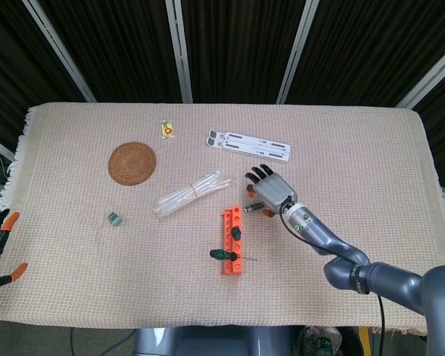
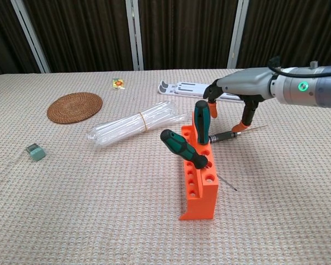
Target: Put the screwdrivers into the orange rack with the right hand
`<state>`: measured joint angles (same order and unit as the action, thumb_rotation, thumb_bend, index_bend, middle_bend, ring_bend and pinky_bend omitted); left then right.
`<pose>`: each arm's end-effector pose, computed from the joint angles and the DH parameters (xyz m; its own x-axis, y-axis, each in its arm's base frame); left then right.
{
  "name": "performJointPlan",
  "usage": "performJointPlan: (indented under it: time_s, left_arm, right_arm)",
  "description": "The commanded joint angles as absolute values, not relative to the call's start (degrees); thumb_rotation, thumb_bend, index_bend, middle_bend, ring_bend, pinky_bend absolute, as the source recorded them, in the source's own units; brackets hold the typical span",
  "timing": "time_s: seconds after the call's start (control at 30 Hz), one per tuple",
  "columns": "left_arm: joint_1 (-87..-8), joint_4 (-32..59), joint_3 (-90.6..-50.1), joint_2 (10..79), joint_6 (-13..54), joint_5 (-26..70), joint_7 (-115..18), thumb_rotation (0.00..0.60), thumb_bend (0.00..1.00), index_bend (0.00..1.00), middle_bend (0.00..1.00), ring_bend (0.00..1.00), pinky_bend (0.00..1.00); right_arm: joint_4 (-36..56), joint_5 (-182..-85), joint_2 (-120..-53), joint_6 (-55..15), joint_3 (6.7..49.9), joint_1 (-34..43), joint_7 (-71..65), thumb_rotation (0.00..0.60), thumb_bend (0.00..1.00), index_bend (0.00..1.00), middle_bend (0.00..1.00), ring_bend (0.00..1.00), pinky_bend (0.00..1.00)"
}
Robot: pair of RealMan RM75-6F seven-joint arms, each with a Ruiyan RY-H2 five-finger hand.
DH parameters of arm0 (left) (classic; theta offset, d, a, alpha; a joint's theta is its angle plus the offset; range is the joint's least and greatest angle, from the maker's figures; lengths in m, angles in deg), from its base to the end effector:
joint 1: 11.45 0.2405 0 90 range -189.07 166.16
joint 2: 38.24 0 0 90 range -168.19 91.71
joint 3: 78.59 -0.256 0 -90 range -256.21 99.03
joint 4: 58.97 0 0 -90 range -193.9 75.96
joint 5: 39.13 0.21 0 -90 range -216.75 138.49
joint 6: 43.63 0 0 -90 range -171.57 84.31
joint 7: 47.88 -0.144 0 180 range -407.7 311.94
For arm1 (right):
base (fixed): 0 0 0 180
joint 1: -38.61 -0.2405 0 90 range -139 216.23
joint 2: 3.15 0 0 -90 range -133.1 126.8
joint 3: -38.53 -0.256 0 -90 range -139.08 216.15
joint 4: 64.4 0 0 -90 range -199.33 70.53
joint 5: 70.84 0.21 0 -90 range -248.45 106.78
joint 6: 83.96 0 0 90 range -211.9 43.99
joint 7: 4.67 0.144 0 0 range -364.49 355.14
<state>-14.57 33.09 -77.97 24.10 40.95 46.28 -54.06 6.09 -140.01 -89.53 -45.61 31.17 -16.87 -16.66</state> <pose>-0.3246 0.1632 0.1640 0.5223 0.0631 0.8504 0.8511 0.0239 -0.5245 -0.1335 -0.4067 -0.0147 0.6807 -0.2592 0.6852 -0.6859 -0.5541 0.4718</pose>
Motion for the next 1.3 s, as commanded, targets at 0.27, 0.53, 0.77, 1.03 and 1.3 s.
performJointPlan:
  time_s: [0.27,0.53,0.77,1.03,1.3]
  left_arm:
    - [-14.5,31.5,-78.0,24.8,40.2,45.5,-52.8,0.6,0.2,0.0,0.0,0.0,0.0]
    - [-14.5,31.1,-78.1,24.9,39.9,45.1,-52.6,0.6,0.2,0.0,0.0,0.0,0.0]
    - [-14.6,31.2,-78.0,24.9,39.7,45.0,-52.8,0.6,0.2,0.0,0.0,0.0,0.0]
    - [-14.7,31.5,-78.0,24.6,39.5,44.8,-53.0,0.6,0.2,0.0,0.0,0.0,0.0]
    - [-14.6,31.6,-78.1,24.5,39.3,44.7,-53.0,0.6,0.2,0.0,0.0,0.0,0.0]
  right_arm:
    - [0.7,-135.0,-95.6,-47.1,32.2,-19.9,-28.2,0.6,0.19,0.44,0.1,0.0,0.0]
    - [-1.8,-131.8,-98.0,-48.3,32.2,-20.9,-31.3,0.6,0.2,0.48,0.1,0.0,0.0]
    - [-2.9,-130.9,-98.8,-48.6,32.5,-21.0,-32.0,0.6,0.19,0.51,0.1,0.0,0.0]
    - [-4.7,-130.0,-99.9,-48.8,32.4,-21.1,-32.0,0.6,0.2,0.52,0.11,0.0,0.0]
    - [-6.0,-129.4,-100.3,-49.2,32.4,-21.2,-32.1,0.6,0.2,0.54,0.12,0.0,0.0]
